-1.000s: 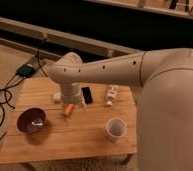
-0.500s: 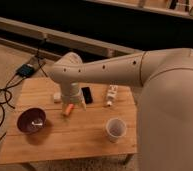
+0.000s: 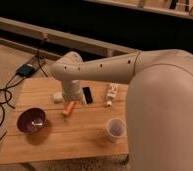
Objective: Place the white sponge in the ceramic cup
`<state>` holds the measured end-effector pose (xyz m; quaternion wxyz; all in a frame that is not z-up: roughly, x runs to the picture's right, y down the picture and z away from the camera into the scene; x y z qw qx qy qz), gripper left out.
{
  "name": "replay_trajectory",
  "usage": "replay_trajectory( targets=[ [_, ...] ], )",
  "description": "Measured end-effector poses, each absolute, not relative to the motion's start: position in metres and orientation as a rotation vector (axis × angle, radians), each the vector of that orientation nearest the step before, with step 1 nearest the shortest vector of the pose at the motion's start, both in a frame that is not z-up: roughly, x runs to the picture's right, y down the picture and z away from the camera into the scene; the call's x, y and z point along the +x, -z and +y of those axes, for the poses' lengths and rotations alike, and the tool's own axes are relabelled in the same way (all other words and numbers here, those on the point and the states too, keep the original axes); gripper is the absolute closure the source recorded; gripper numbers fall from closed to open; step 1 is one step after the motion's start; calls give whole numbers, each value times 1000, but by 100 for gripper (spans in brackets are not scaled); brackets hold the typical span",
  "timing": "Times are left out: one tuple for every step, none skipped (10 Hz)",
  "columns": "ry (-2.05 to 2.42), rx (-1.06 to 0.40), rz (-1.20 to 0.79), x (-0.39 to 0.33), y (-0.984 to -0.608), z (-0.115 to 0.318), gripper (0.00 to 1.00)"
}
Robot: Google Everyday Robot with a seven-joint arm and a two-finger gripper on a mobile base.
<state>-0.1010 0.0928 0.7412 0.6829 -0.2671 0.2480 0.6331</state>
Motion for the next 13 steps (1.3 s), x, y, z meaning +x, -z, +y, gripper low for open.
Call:
replay_trajectory(
  targets=[
    [-1419, -599, 559, -101, -751, 89, 35],
    [-1411, -601, 562, -103, -765, 85, 35],
    [-1399, -604, 563, -107, -775, 82, 35],
    [-1386, -605, 561, -112, -783, 79, 35],
    [-1361, -606, 560, -121, -796, 76, 35],
    [-1339, -603, 556, -127, -805, 74, 35],
    [-1312, -607, 551, -136, -814, 72, 35],
    [-1271, -607, 539, -145, -826, 69, 35],
    [-1243, -609, 530, -152, -834, 68, 35],
    [-1208, -611, 513, -160, -844, 65, 35],
    [-1184, -610, 499, -166, -853, 62, 35],
    [-1158, -618, 480, -174, -866, 59, 35],
    [-1144, -622, 467, -180, -875, 56, 35]
  ],
)
